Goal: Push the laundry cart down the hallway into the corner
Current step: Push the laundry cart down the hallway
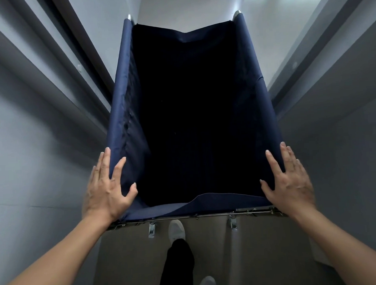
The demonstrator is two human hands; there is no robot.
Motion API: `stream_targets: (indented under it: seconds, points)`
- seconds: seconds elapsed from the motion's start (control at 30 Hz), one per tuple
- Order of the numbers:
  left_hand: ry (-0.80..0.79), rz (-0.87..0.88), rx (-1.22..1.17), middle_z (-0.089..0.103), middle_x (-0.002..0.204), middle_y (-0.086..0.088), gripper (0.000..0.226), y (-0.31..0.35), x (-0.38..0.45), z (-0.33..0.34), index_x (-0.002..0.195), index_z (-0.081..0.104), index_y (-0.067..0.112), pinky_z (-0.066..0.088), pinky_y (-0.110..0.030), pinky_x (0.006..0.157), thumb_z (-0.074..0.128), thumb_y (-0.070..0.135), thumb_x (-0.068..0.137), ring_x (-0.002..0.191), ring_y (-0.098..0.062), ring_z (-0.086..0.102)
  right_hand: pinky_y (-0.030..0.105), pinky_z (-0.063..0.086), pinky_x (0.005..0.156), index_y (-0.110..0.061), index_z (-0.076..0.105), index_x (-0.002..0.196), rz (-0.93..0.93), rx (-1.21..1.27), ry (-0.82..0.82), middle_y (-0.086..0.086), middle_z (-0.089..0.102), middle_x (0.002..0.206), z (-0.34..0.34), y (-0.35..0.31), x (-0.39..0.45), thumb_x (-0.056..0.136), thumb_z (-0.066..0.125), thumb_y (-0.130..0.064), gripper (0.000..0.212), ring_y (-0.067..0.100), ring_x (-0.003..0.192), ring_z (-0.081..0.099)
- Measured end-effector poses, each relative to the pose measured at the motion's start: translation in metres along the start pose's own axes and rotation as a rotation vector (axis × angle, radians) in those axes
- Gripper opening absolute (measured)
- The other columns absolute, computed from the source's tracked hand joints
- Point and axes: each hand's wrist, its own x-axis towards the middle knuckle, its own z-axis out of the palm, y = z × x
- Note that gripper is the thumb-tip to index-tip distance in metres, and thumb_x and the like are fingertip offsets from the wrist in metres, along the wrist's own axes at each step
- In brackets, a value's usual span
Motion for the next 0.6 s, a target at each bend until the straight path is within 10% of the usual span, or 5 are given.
stream_targets:
  seconds: [0.6]
  points:
    - [-0.033,0.035,0.042,0.004,0.171,-0.019,0.085,-0.011,0.212,-0.013,0.153,0.043,0.013,0.027,-0.052,0.124,0.034,0.061,0.083,0.158,-0.035,0.012,0.058,0.043,0.118,-0.014,0.039,0.161,0.009,0.0,0.023,0.018,0.02,0.174,0.008,-0.008,0.207,0.078,0.087,-0.033,0.097,0.039,0.158,0.03]
